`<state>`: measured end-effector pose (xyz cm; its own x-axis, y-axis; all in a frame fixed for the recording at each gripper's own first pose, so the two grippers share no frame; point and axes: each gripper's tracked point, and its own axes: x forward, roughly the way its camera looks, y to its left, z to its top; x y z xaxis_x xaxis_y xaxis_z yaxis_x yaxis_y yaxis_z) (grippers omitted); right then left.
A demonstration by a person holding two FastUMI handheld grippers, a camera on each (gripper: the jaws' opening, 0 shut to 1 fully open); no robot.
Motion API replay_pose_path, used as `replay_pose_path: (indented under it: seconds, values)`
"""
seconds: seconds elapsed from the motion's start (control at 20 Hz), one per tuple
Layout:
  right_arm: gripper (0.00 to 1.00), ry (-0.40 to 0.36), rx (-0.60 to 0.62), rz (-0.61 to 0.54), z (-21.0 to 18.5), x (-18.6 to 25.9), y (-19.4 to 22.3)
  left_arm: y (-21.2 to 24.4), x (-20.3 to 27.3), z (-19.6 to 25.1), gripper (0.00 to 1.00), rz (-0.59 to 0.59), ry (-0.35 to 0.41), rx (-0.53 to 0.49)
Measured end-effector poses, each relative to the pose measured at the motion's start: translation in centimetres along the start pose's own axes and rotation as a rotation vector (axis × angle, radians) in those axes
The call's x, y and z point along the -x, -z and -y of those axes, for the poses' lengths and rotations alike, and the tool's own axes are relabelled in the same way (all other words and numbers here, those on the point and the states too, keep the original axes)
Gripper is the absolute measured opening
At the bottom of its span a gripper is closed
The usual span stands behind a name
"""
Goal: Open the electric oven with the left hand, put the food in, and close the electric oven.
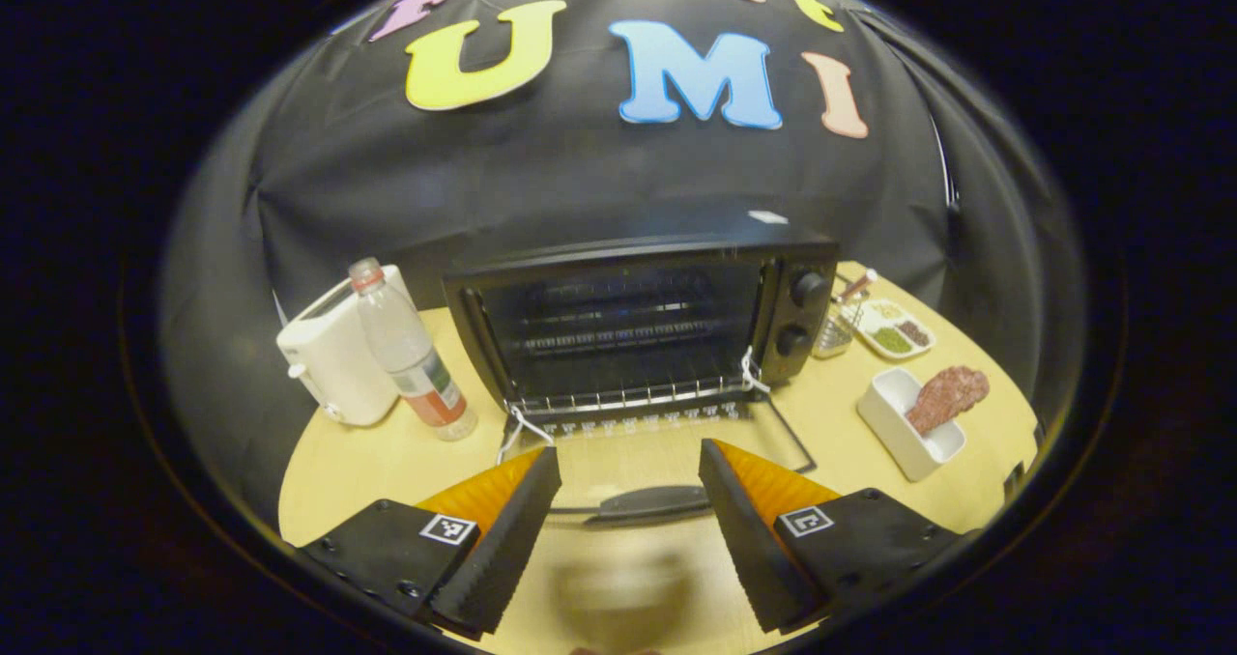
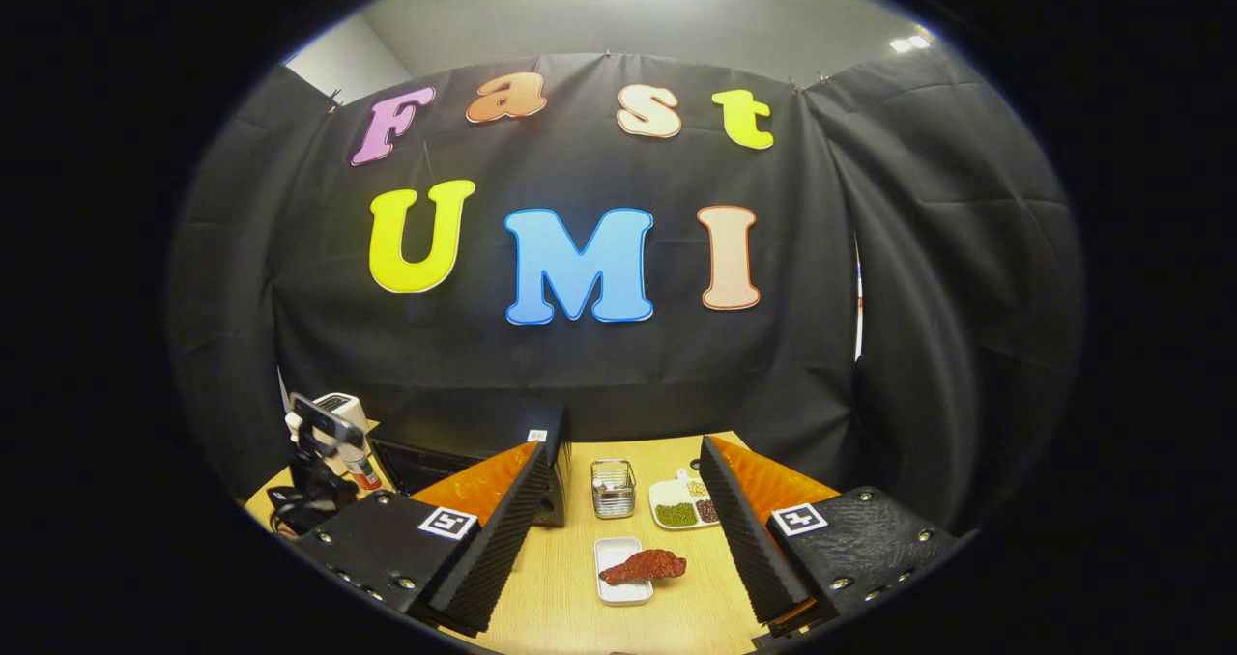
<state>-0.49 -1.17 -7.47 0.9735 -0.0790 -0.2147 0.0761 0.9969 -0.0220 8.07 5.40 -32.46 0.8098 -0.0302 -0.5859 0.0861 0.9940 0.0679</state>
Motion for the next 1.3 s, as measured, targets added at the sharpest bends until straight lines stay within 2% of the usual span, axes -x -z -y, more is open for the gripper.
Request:
replay_pose_path:
  seconds: [0.15,0.4,0.45,0.5,0.55,0.7,0.85,1.15,1.3]
  values:
    - [0.95,-0.071,-0.052,-0.067,-0.3,-1.0,1.9,-5.6,3.1,-0.6,0.98,0.129,-0.018,0.028]
    - [0.96,-0.155,-0.217,-0.191,0.3,-3.0,6.0,-14.2,10.7,0.2,0.98,0.338,-0.003,0.084]
    - [0.92,-0.176,-0.259,-0.227,0.5,-3.1,7.1,-15.6,12.2,0.2,1.00,0.373,-0.004,0.086]
    - [0.98,-0.186,-0.299,-0.255,1.0,-3.5,8.1,-16.7,13.5,0.5,1.00,0.403,-0.002,0.089]
    - [0.98,-0.186,-0.335,-0.284,1.7,-4.0,9.3,-17.7,14.6,0.7,1.00,0.430,0.001,0.091]
    - [0.98,-0.176,-0.435,-0.351,3.9,-5.4,13.0,-19.0,16.9,1.2,1.00,0.498,-0.002,0.067]
    - [0.98,-0.172,-0.508,-0.420,5.9,-6.6,16.9,-19.0,18.1,1.6,1.00,0.508,-0.014,0.041]
    - [0.95,-0.175,-0.546,-0.566,7.0,-9.9,24.3,-20.0,20.3,0.6,1.00,0.521,-0.078,0.063]
    - [0.94,-0.179,-0.549,-0.603,7.1,-11.6,26.6,-17.9,19.9,-0.2,1.00,0.456,-0.116,0.089]
